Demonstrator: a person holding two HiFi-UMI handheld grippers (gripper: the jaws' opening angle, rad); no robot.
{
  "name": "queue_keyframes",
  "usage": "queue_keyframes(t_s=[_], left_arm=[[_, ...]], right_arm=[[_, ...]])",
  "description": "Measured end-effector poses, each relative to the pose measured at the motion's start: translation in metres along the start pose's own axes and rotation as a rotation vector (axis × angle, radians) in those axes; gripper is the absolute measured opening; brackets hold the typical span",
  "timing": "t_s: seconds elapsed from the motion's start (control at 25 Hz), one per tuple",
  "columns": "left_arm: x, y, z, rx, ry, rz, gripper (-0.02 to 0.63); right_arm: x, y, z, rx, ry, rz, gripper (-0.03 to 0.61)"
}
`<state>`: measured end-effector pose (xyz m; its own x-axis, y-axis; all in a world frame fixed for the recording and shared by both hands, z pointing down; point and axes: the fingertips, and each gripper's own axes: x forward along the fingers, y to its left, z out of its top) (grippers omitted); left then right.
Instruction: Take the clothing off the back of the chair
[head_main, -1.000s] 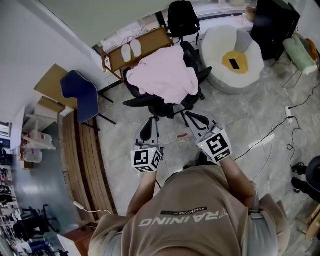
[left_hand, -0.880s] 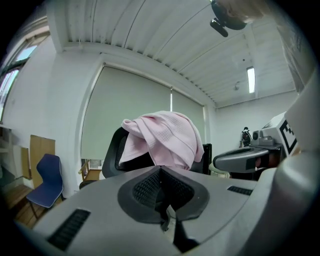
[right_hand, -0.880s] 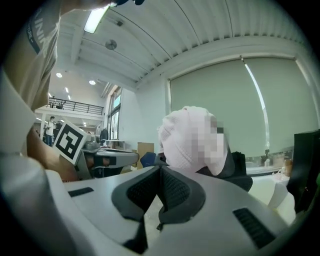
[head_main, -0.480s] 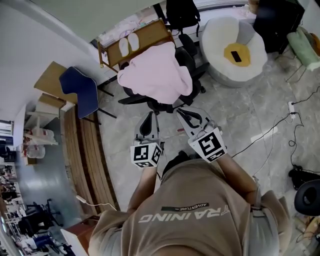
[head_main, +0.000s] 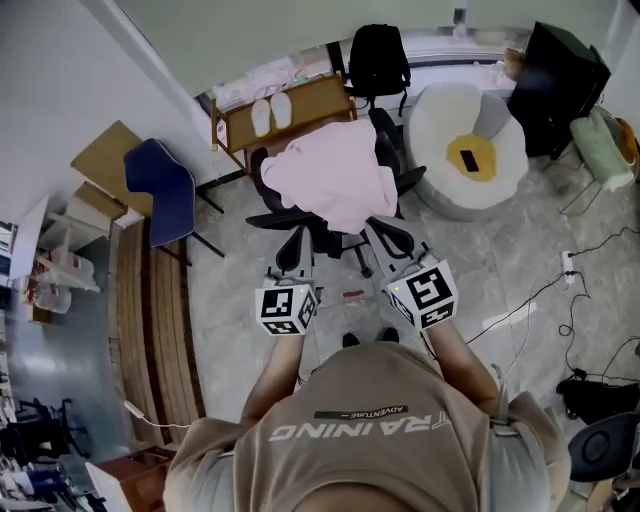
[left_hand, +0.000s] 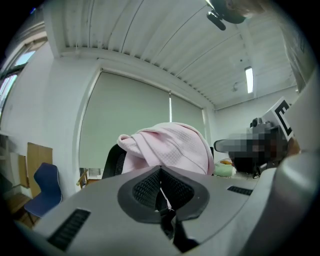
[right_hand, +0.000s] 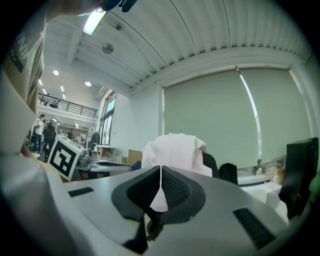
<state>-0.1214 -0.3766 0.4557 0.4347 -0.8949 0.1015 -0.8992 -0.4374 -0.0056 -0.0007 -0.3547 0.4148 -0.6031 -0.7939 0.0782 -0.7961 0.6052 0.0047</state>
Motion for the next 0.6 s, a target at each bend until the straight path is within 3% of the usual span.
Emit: queue_keyframes(t_s=[0.12,0.24,0.28,0.32,0.44,0.6], left_arm=[[0.007,0.002,0.003,-0.002,-0.008,-0.016,0.009],[0.006,0.001,0.0,-0.02,-0.004,-0.033,0.009],[0.004,0.001,-0.001,-0.021,-0.004,-0.037,0.009],[0.004,0.001,-0.002,-0.022,-0.004,-0.04,0.009],[0.006,0.0,-0.004,-0.033,0.0,-0.058,0.009],[0.005,-0.002,0.003,-0.014,-0.022,-0.074,0.009]], right_arm=[[0.0,-0.009,0.009,-0.031,-0.009,-0.038,0.034],[0.002,-0.005,0.013,0.007,-0.022,-0.032,0.041],[0.002,-0.002,0.016,0.024,-0.041,-0.025,0.292],[0.002,-0.001,0.022,0.035,-0.068,-0.028,0.366],[0.004,-0.006,0.035,0.022,-0.127,-0.068,0.411],[0.017,-0.011,0.028,-0.031,-0.07,-0.07,0.414]])
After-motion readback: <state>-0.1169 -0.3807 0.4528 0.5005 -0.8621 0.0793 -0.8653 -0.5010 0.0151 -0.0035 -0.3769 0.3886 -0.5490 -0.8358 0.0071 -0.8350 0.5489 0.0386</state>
